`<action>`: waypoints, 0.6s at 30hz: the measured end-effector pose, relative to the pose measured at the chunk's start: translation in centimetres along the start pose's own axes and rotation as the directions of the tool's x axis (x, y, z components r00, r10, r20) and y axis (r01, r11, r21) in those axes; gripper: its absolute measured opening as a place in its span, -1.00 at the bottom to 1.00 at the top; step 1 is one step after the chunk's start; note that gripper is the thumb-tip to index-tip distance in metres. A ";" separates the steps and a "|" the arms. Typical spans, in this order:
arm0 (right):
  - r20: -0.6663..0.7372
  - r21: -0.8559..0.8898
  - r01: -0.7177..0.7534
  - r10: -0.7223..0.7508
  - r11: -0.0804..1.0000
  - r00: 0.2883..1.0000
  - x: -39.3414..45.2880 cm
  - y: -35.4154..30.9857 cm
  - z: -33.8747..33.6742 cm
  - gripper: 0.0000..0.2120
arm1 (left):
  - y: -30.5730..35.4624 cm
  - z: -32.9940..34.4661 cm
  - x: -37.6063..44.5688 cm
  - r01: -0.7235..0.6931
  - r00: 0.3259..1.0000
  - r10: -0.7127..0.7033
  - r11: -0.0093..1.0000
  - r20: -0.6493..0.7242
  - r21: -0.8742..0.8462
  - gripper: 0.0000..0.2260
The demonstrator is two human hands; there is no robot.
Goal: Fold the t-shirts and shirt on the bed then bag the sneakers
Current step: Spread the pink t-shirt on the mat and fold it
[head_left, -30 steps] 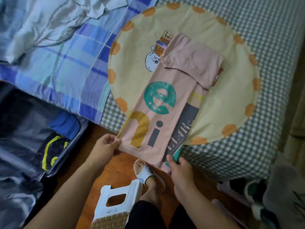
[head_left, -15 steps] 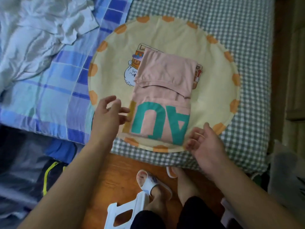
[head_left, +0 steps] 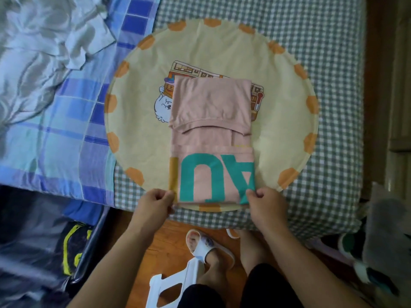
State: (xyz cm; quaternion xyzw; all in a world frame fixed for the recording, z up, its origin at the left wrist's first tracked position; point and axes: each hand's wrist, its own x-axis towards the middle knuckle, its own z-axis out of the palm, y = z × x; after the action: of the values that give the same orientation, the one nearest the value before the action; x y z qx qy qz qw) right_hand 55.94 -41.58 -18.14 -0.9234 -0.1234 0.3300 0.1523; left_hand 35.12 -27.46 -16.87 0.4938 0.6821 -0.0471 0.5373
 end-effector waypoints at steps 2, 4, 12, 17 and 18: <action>0.018 -0.080 0.057 -0.055 0.995 0.998 0.0 1.5 -2.5 -0.55 | -0.6 0.5 -1.7 0.024 0.996 -0.027 0.999 0.081 0.038 -0.72; 0.067 -0.178 0.127 -0.117 0.976 0.991 0.2 2.9 -4.4 -0.61 | -0.8 1.1 -2.5 -0.029 0.996 0.015 0.986 0.087 0.167 -0.74; 0.000 -0.127 0.363 -0.366 0.923 0.930 6.3 -1.3 -3.4 -0.60 | 3.2 3.5 2.5 -0.375 0.879 0.451 0.854 -0.154 0.359 -0.69; -0.112 -0.030 0.477 -0.478 0.878 0.871 7.7 -2.6 -3.1 -0.97 | 3.7 3.9 3.9 -0.392 0.857 0.474 0.854 -0.202 0.341 -0.89; -0.127 -0.035 0.498 -0.499 0.866 0.858 8.0 -2.6 -3.1 -0.98 | 4.0 3.8 3.9 -0.376 0.859 0.454 0.873 -0.237 0.310 -0.88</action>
State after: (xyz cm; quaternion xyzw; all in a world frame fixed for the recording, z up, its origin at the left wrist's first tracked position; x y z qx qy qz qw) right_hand 63.59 -37.19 -19.48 -0.8799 -0.3477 0.2176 0.2399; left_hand 40.90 -25.29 -19.61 0.6958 0.6206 0.0602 0.3564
